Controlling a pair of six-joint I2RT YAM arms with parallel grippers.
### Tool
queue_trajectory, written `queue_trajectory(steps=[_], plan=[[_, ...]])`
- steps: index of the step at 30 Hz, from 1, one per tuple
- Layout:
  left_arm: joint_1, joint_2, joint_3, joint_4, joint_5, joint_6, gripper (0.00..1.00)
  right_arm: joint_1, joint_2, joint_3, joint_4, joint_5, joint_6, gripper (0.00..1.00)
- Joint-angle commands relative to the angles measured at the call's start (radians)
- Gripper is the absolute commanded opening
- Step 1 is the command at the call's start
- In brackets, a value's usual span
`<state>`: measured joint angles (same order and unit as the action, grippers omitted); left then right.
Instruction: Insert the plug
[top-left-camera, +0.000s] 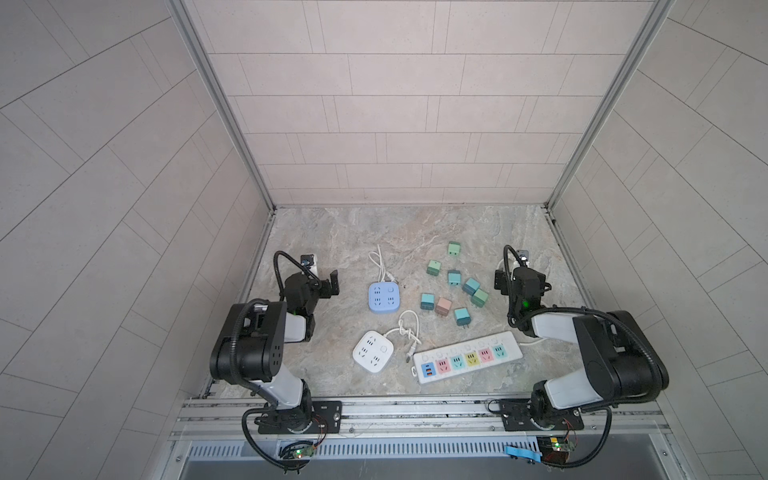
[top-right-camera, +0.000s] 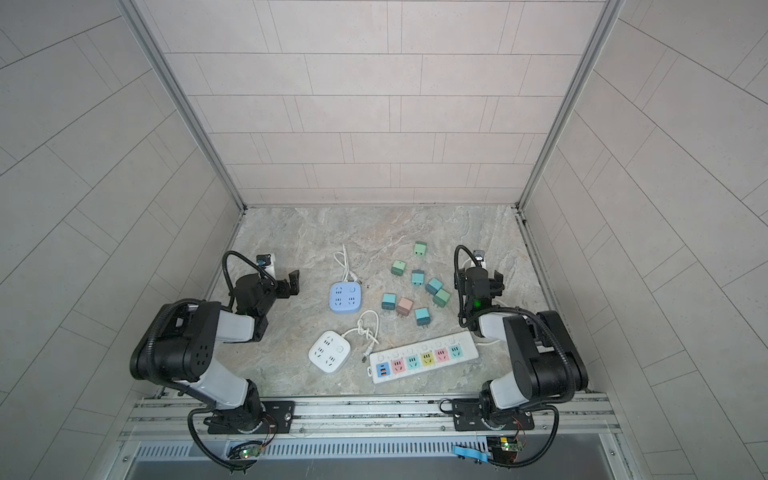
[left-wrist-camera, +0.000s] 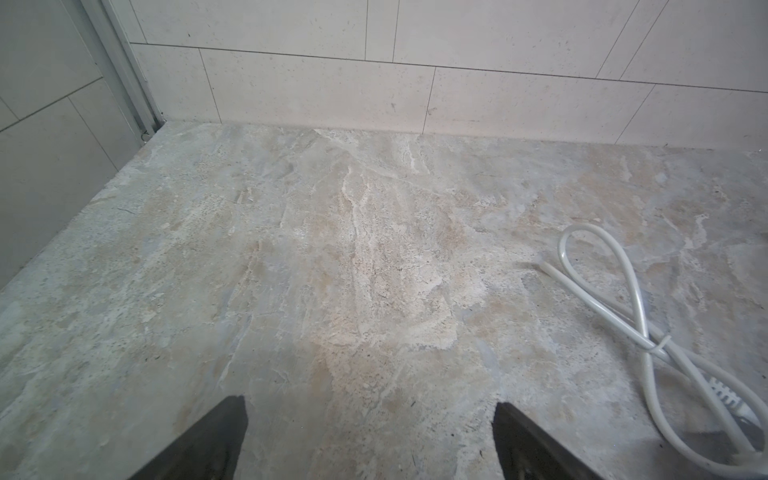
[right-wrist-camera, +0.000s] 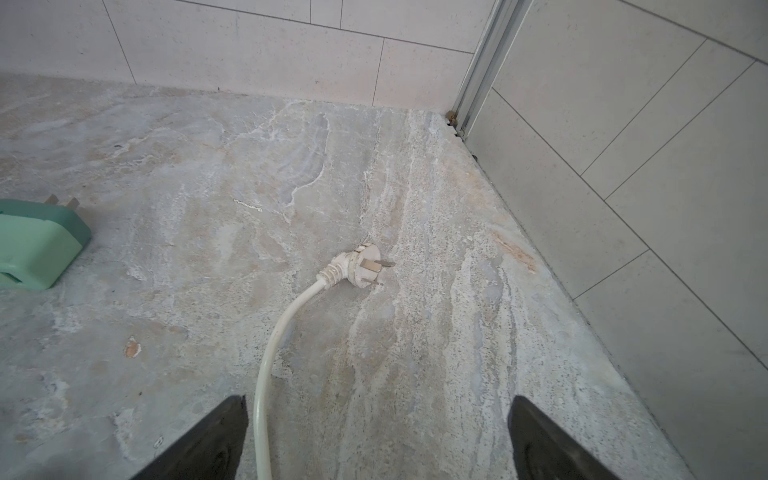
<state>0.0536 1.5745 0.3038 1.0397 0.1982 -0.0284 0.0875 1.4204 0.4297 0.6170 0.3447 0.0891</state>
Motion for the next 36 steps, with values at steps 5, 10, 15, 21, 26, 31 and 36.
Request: queue_trajectory(steps=[5,10,15,21,26,31,36], plan=[[-0.005,-0.301,-0.109,-0.027,-0.119,-0.047,1.0,0.025,-0.155,0.293,-0.64,0.139,0.26,0.99],[-0.009,-0.648,0.164,-0.829,-0.244,-0.271,1.0,0.024,-0.127,0.571,-1.032,0.147,0.586,1.0],[-0.011,-0.636,0.055,-0.497,0.106,-0.369,1.0,0.023,-0.103,0.673,-0.964,-0.032,0.522,1.0],[0.04,-0.481,0.166,-0.698,0.073,-0.649,1.0,0.07,-0.033,0.733,-1.063,-0.025,0.556,1.0],[0.021,-0.421,0.232,-0.813,0.117,-0.556,1.0,0.23,-0.05,0.727,-1.112,-0.009,0.617,0.96],[-0.033,-0.587,0.201,-0.909,0.081,-0.487,1.0,0.375,-0.042,0.769,-1.192,0.073,0.67,0.87],[-0.173,-0.78,0.237,-1.154,-0.002,-0.423,0.93,0.414,-0.167,0.65,-1.133,-0.042,0.704,0.87]])
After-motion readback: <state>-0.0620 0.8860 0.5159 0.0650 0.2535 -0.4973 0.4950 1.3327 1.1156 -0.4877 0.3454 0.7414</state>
